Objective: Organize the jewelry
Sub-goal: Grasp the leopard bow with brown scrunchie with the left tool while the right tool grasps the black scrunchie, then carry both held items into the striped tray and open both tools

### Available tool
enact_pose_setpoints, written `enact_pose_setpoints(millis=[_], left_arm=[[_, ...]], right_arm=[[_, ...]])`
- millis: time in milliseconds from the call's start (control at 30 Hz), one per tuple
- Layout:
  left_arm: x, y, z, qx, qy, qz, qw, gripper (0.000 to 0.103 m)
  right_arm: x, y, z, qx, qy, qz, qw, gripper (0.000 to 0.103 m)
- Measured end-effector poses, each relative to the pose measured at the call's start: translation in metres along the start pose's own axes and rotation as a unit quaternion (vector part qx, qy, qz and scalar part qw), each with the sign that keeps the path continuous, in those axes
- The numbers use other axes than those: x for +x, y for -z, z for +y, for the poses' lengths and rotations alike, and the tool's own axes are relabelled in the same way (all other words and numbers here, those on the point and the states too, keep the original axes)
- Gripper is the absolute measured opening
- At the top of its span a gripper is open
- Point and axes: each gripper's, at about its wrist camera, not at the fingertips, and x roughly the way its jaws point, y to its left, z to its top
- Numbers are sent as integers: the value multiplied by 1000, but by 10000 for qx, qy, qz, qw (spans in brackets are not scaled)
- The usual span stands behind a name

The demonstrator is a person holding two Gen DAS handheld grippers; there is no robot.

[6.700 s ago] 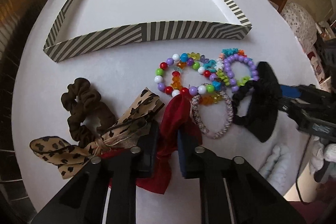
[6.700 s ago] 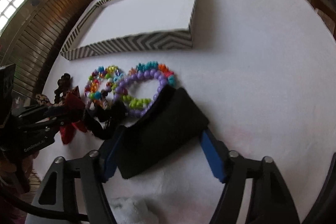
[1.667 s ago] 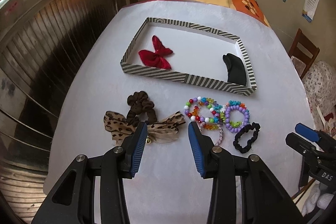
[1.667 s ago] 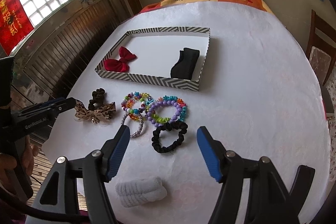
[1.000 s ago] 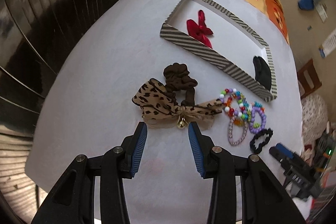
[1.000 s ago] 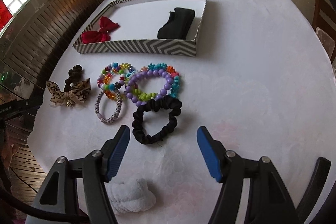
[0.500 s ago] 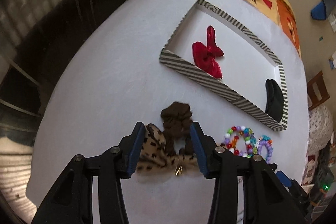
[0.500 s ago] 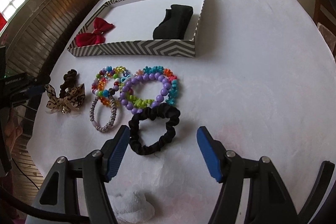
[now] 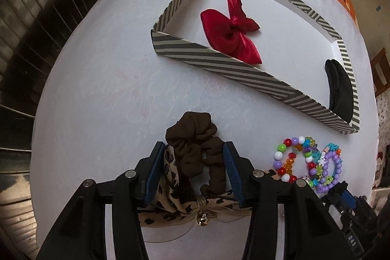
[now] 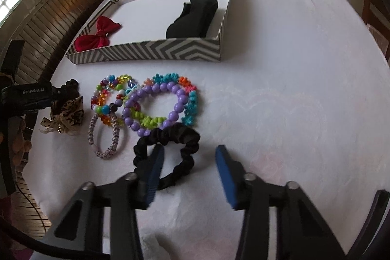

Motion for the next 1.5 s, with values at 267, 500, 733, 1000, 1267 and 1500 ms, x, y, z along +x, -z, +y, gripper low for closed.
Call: enact_pose_setpoints(millis=[267,500,733,1000,1267,1500], left_arm=[[-13,14,4,95,287,-77,9995,0],[-56,25,-3,149,544,-406,9976,0],[-92,15,-19,305,650,-780,9944,0],[-118,-9,-43,537,673,-1111,9901,0],[-110,-58,-72,683,763,-1202,9874,0],[-85,-110,-87,762,812,-1114,9875,0]], right_arm=[[-19,1,-1,-131,-234,-226,9994,9],[-65,-12,2,-255,-432,-685,9964,8],[-89,-26,9,-371,-537,-965,9932,8],[-95,-49,16,-530,-529,-1113,9910,8],[-82,-98,14,-492,-376,-1166,9912,8],[-57,-151,8,-339,-345,-1141,9923,9]])
